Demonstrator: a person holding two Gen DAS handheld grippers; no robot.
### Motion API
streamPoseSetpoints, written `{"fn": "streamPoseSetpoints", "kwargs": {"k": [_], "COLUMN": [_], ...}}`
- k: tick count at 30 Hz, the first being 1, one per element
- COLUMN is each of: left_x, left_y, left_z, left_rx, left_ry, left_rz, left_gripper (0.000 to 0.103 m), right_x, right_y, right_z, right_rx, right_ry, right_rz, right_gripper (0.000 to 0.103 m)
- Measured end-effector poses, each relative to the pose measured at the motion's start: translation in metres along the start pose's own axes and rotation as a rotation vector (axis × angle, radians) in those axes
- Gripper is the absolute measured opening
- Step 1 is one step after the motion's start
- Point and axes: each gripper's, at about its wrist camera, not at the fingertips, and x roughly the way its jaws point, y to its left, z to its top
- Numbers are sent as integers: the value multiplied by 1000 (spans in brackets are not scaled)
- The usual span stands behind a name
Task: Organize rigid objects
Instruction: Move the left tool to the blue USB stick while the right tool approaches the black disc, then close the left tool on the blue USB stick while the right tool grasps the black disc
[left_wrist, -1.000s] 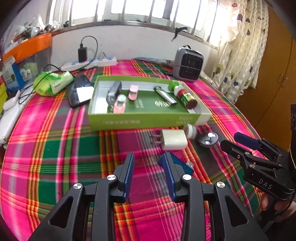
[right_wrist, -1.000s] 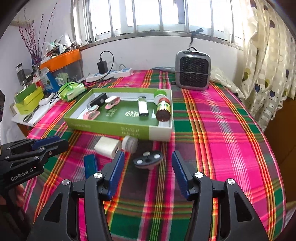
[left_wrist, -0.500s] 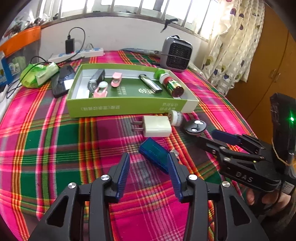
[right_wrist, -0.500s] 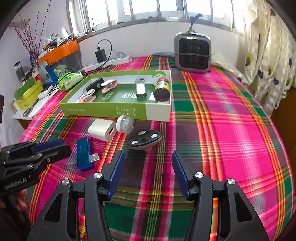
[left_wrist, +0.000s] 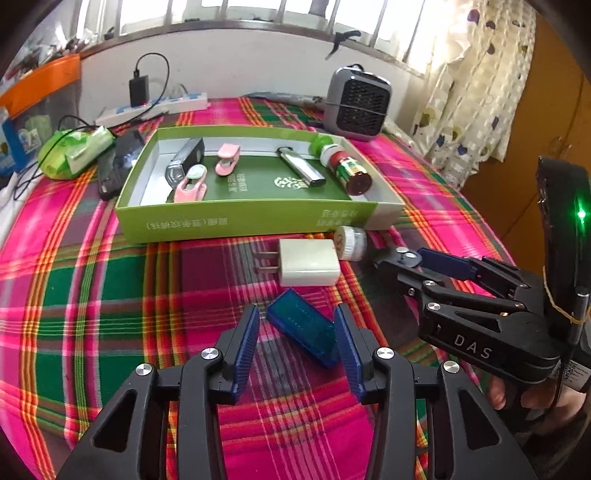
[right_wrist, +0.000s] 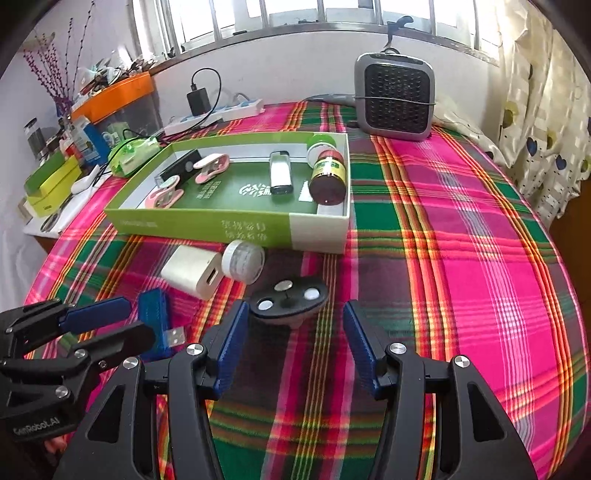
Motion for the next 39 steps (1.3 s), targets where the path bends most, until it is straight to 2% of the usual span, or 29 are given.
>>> {"fn": "streamPoseSetpoints", "kwargs": {"k": [5, 19, 21, 26, 31, 39], "left_x": [6, 18, 20, 23, 24, 21], "left_y": [3, -14, -16, -23, -28, -25], "left_z": [2, 7, 7, 7, 6, 3], "left_rx": [-26, 16, 26, 51, 74, 88], "left_ry": [18, 40, 45, 47, 43, 42], "left_rz": [6, 24, 23, 21, -7, 37], "left_gripper": [41, 41, 41, 41, 41, 41], "right_x": [5, 7, 6, 2, -1, -5], "right_y": [2, -6, -8, -12, -14, -19], "right_z": [6, 7, 8, 7, 6, 2], "right_rx": [-18, -30, -25, -18, -24, -17], "right_ry": [5, 13, 11, -2, -12, -19], "right_rz": [-8, -65, -61, -64, -70, -67], "right_gripper": [54, 54, 46, 34, 29, 29]}}
